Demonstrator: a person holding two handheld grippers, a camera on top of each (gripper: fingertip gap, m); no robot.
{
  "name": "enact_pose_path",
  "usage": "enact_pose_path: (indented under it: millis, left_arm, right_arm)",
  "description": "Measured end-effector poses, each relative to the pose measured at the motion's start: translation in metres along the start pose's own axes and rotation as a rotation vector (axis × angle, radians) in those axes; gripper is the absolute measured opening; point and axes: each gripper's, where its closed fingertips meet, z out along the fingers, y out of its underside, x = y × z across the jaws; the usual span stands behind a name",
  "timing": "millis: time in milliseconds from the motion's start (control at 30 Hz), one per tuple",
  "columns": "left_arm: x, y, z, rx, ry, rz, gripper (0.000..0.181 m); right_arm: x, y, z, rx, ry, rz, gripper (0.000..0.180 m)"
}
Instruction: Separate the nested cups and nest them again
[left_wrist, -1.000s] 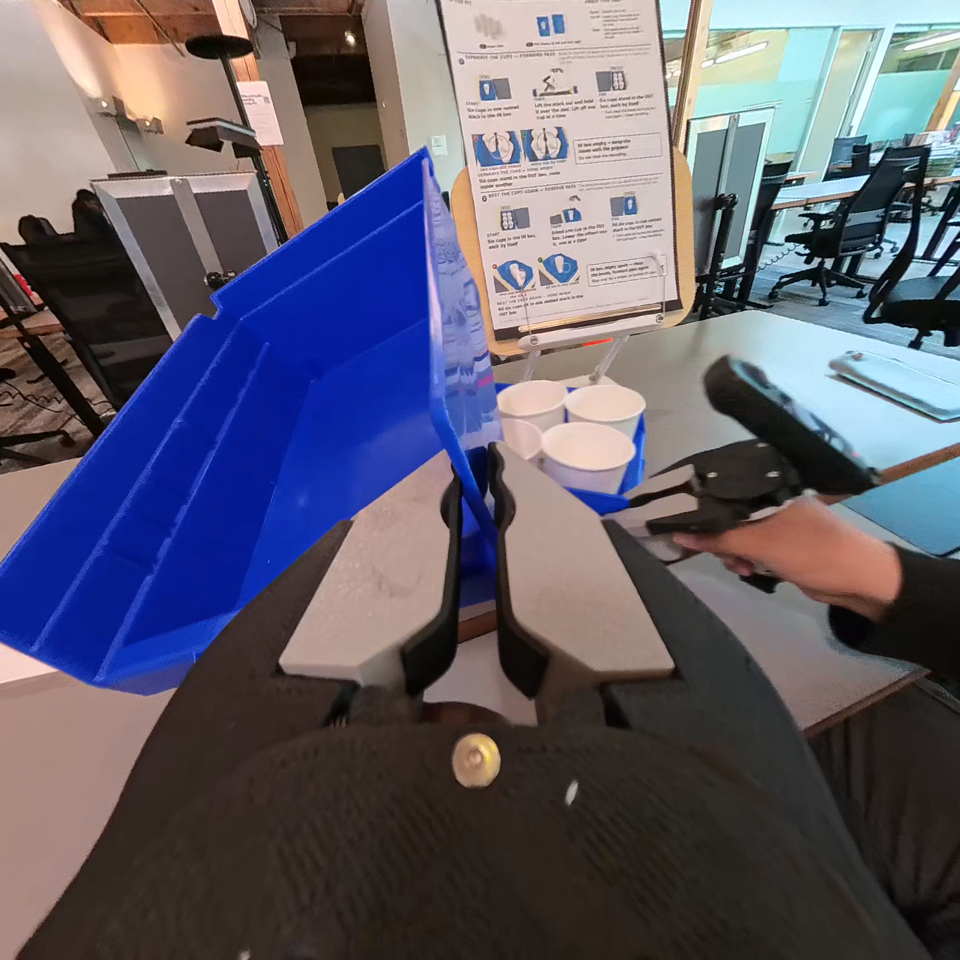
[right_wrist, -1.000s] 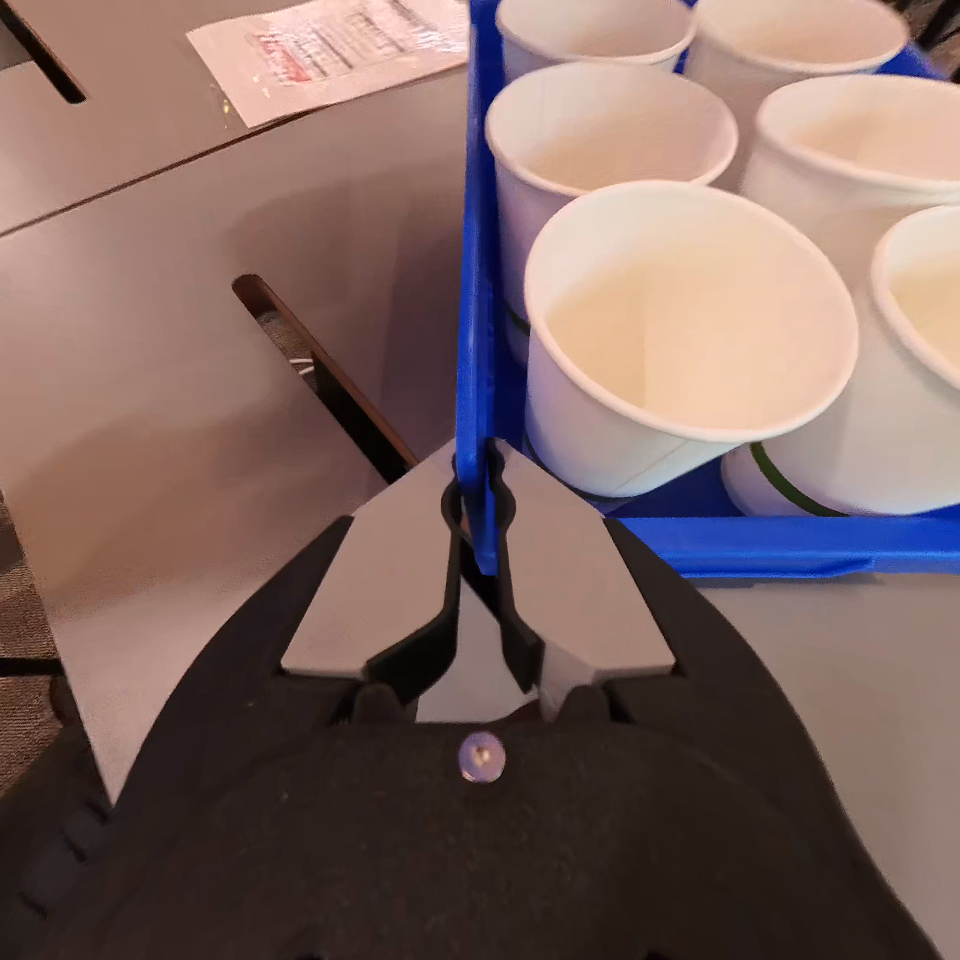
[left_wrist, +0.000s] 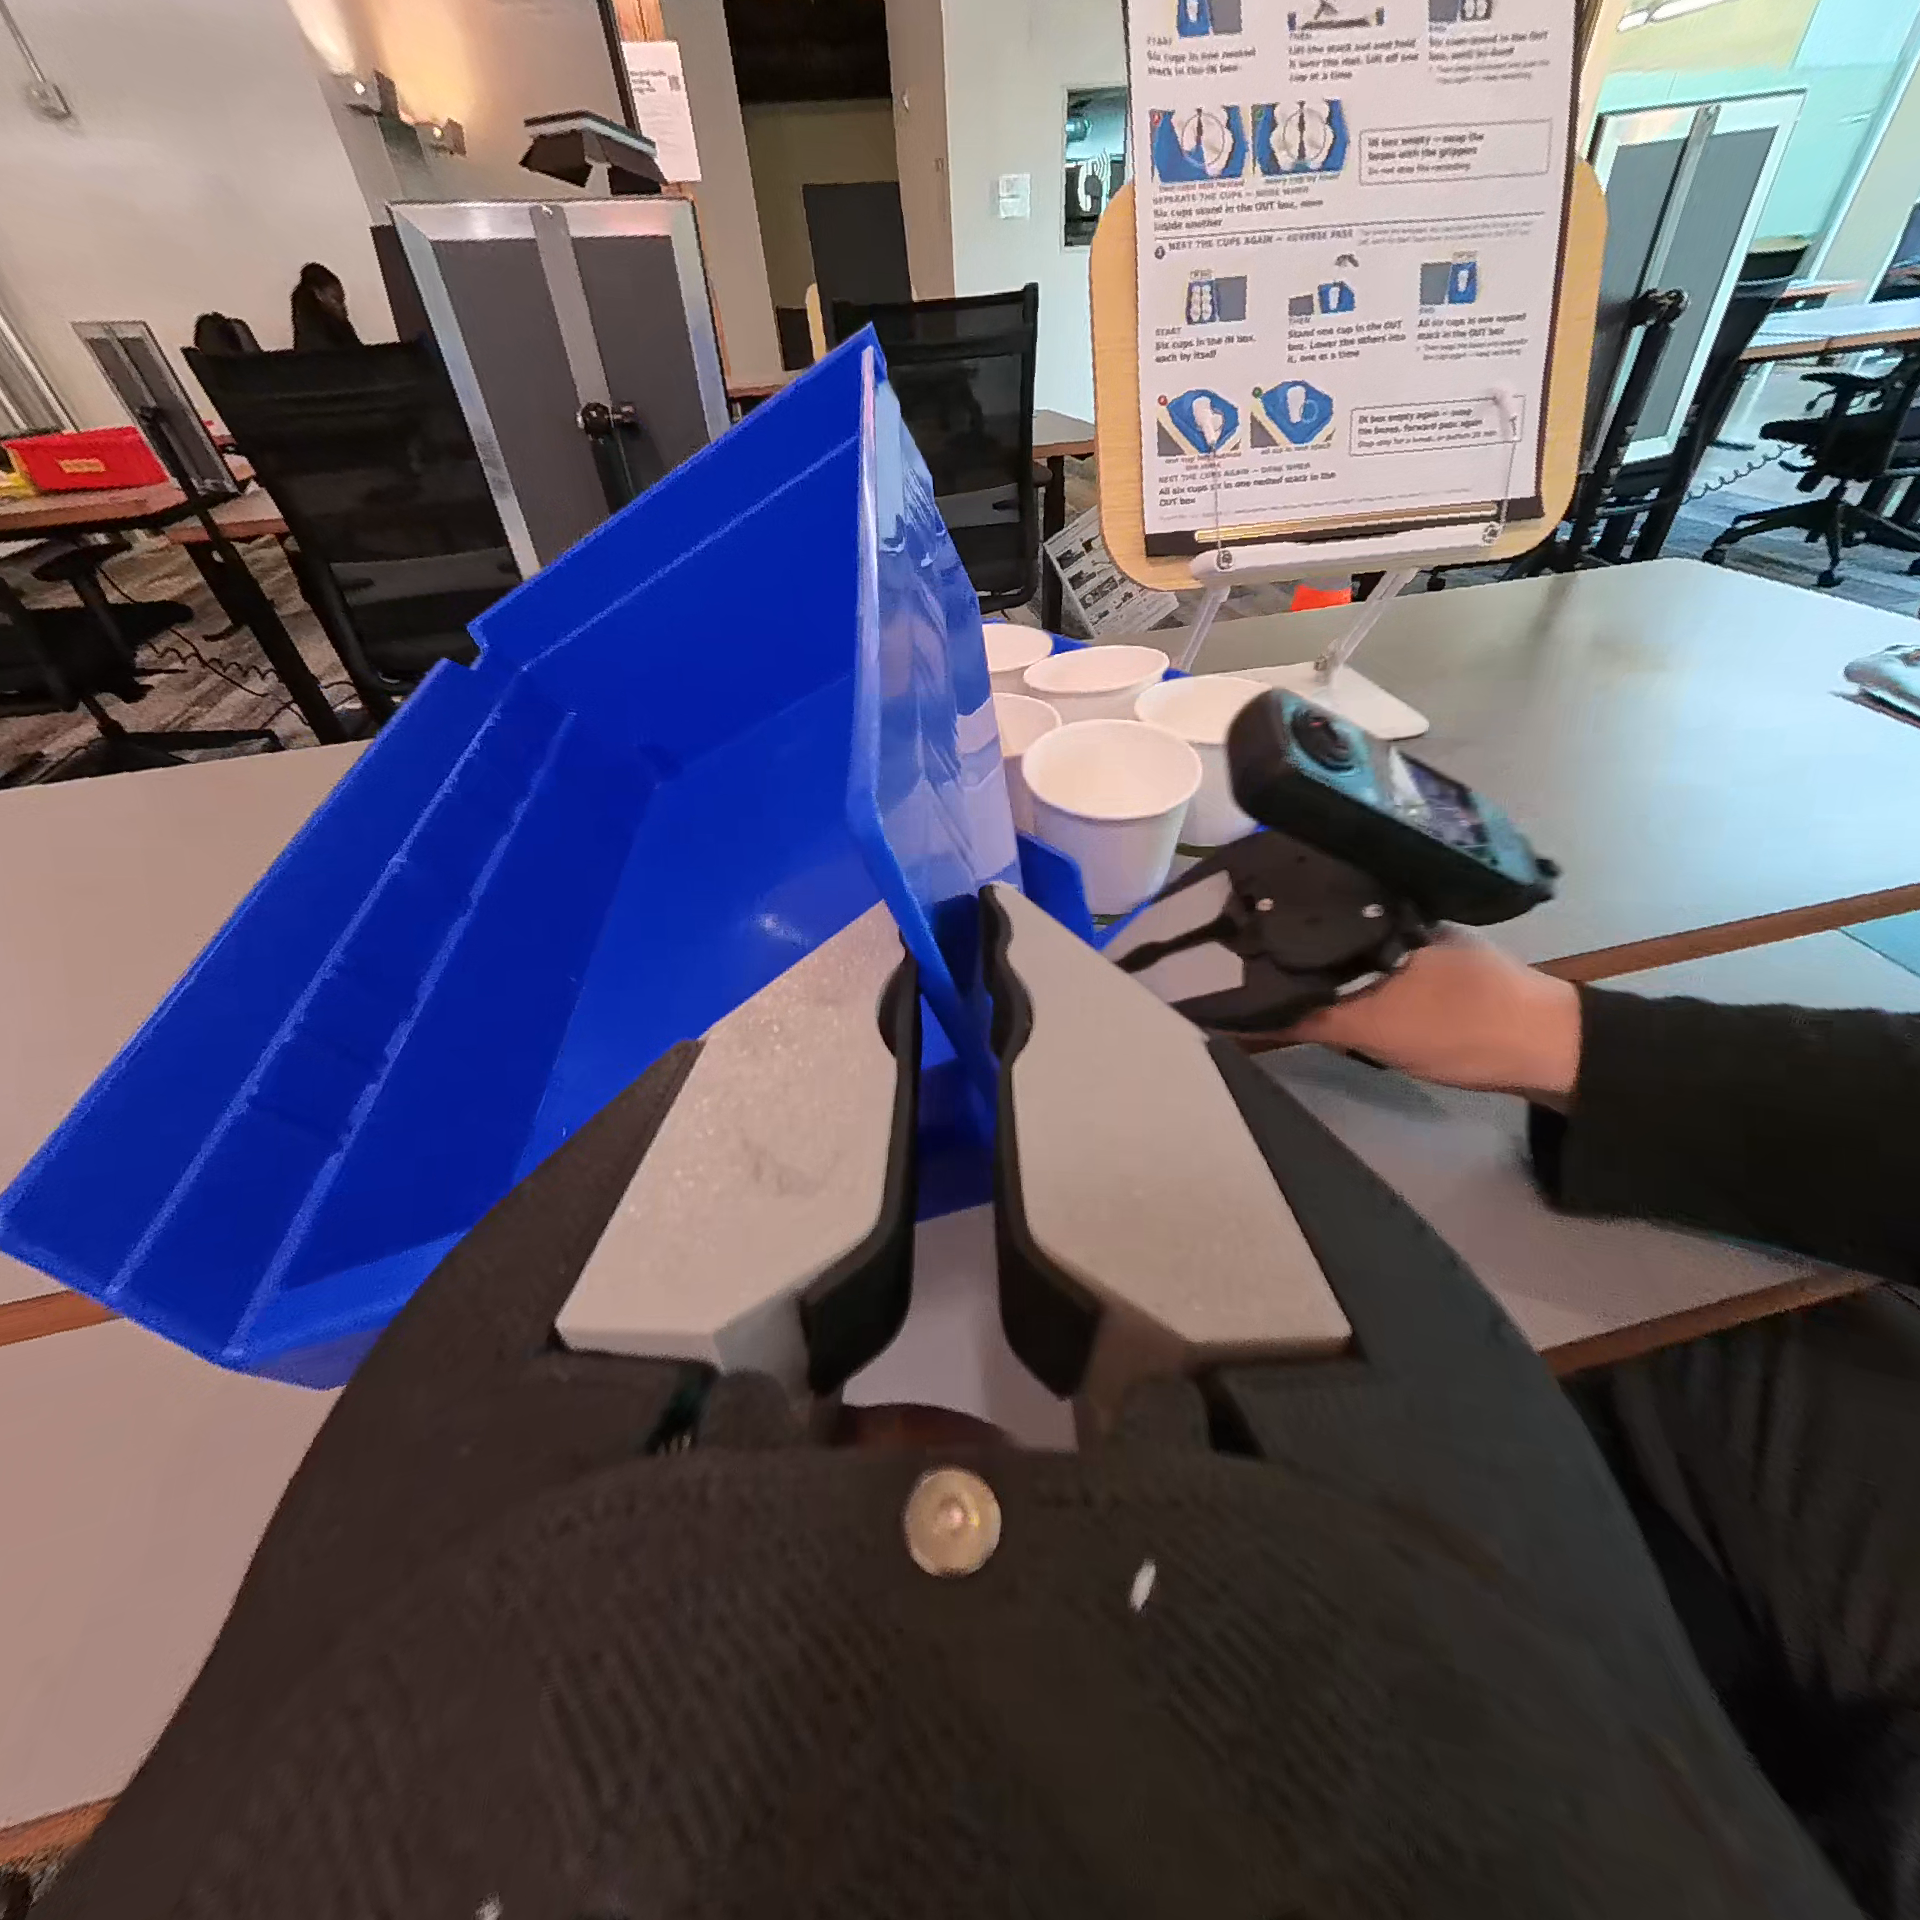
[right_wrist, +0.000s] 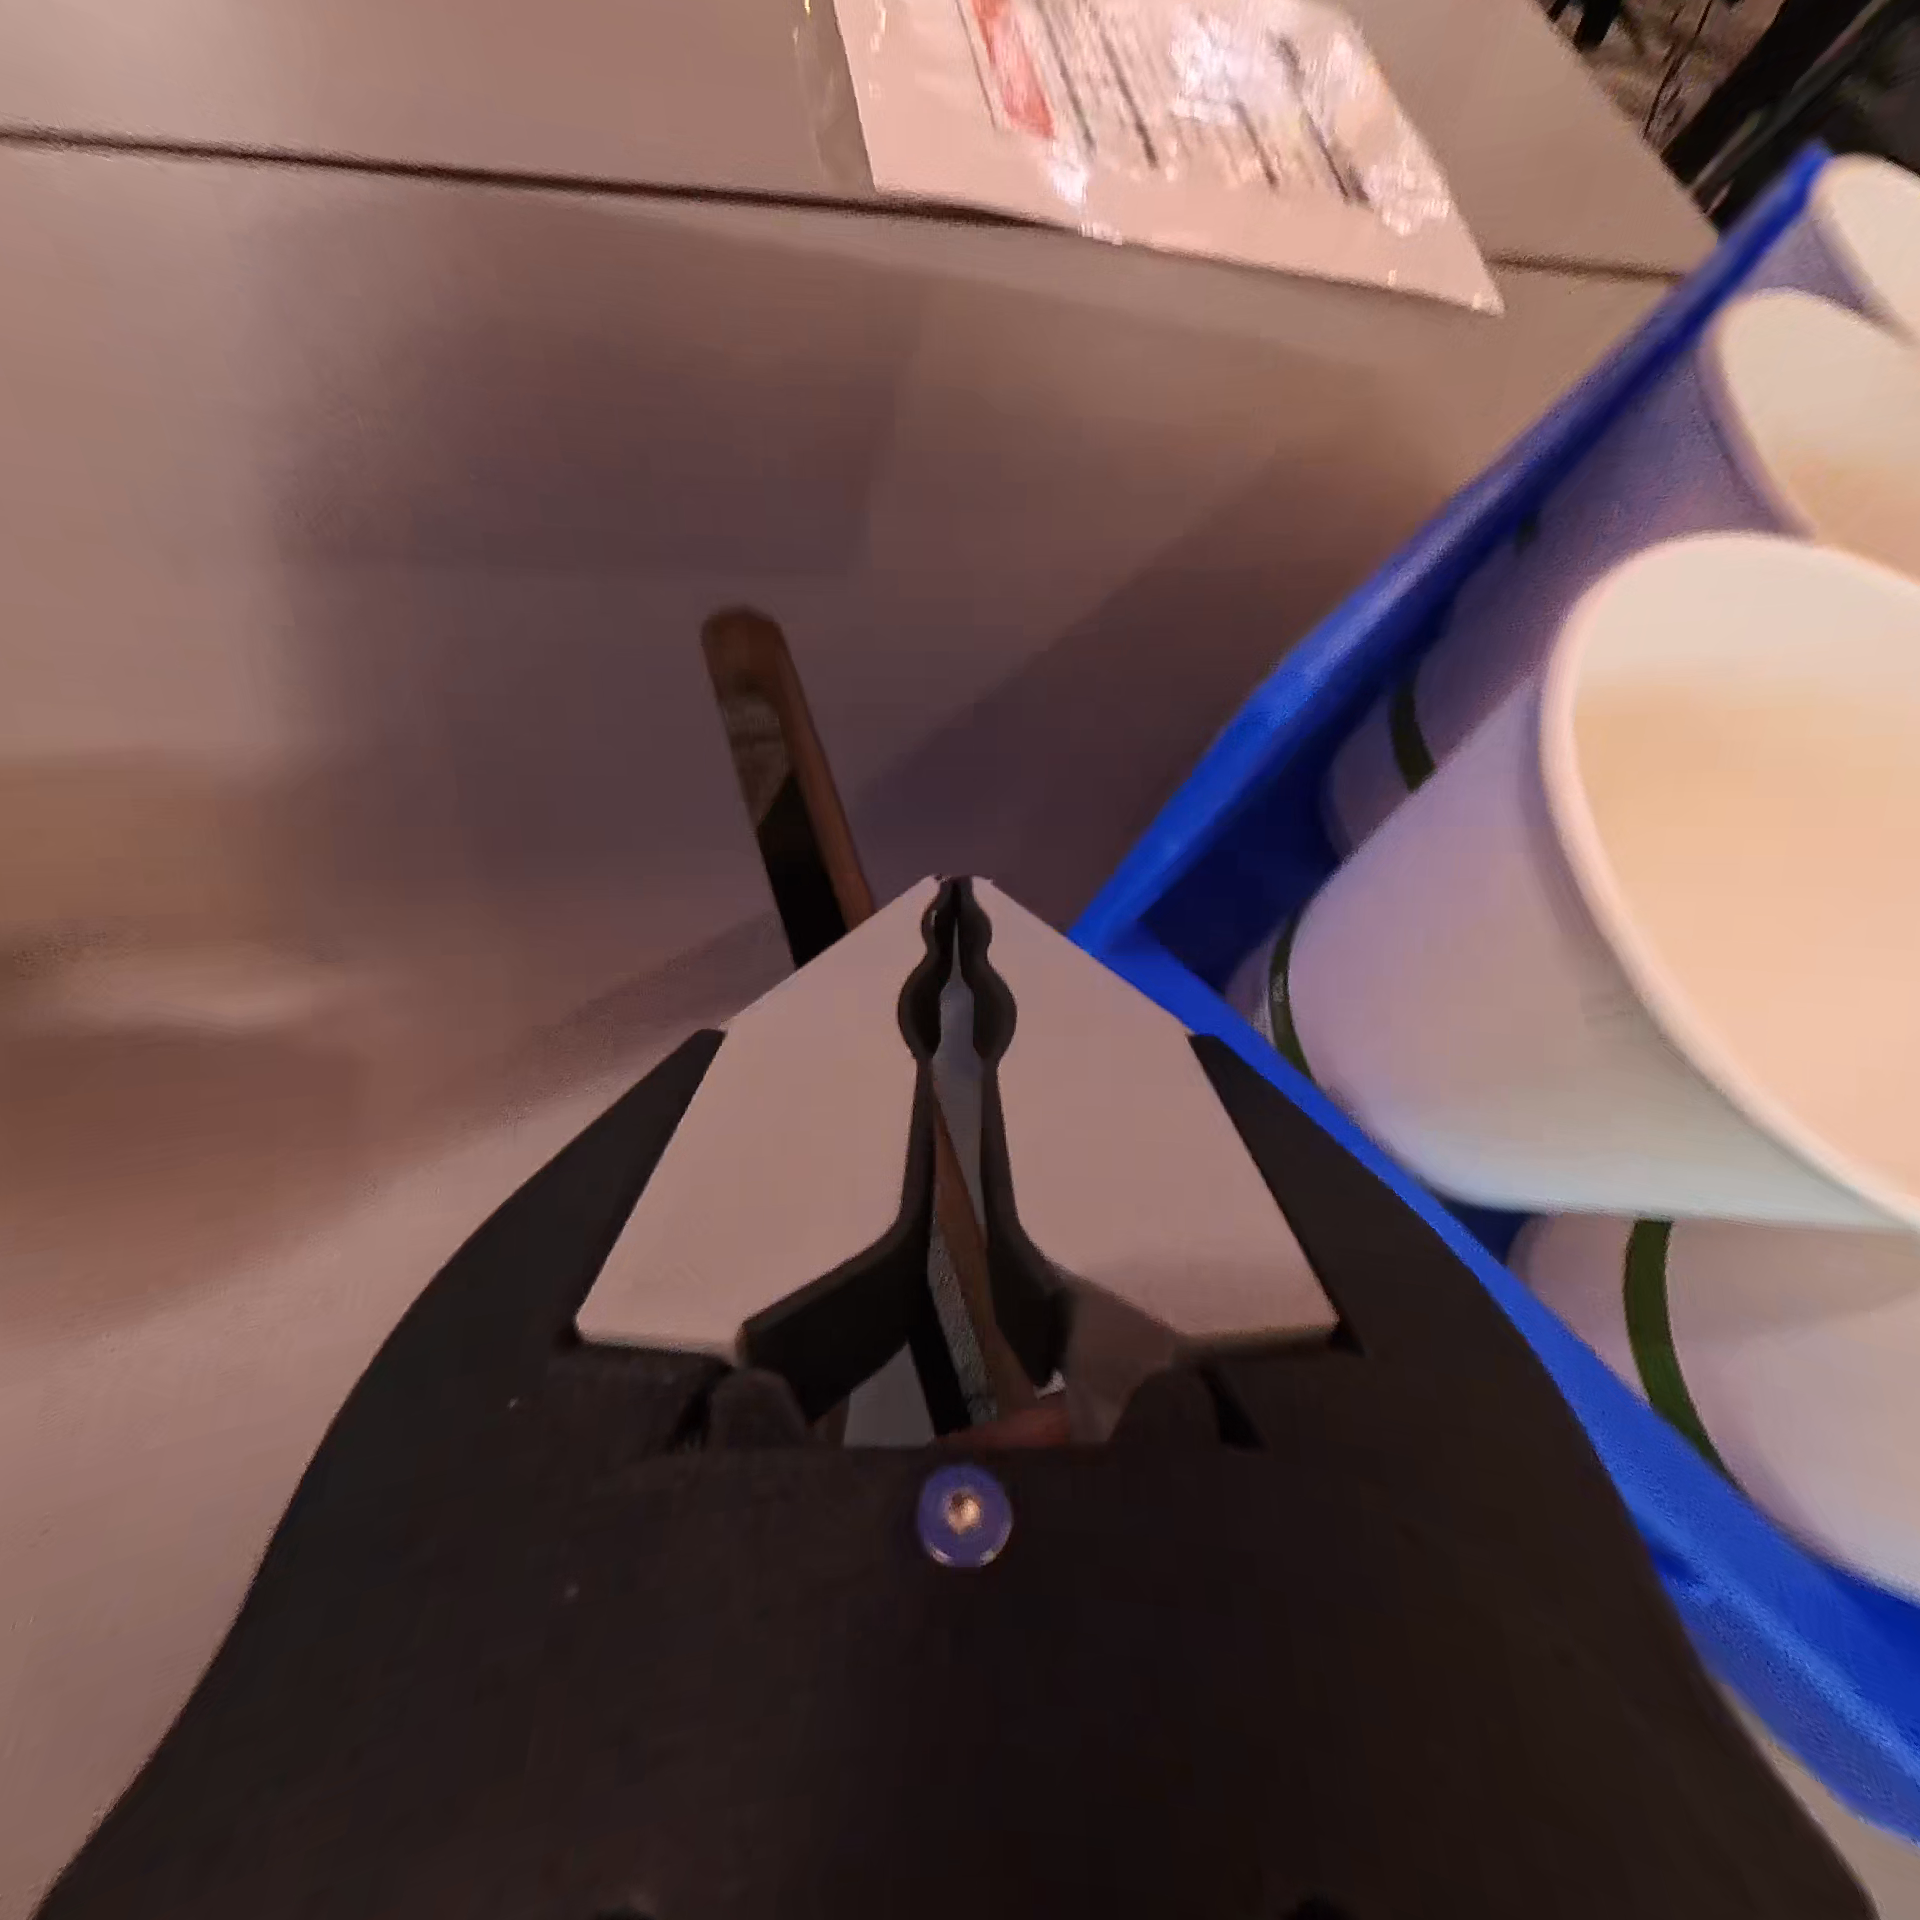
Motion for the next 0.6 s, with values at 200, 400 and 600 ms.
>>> enact_pose_path:
  millis: [200, 400, 600]
  left_arm:
    - [-0.008, 0.0, -0.006, -0.009, -0.053, 0.033, 0.005]
    - [0.004, -0.009, -0.011, 0.012, -0.029, 0.058, 0.005]
    - [0.065, -0.025, 0.002, 0.033, 0.09, 0.128, 0.005]
  right_arm:
    - [-0.01, -0.028, 0.021, 0.068, -0.076, 0.101, 0.0]
    - [-0.006, -0.001, -0.067, 0.142, -0.098, 0.006, 0.0]
    - [0.051, 0.072, -0.196, 0.233, -0.101, 0.187, 0.0]
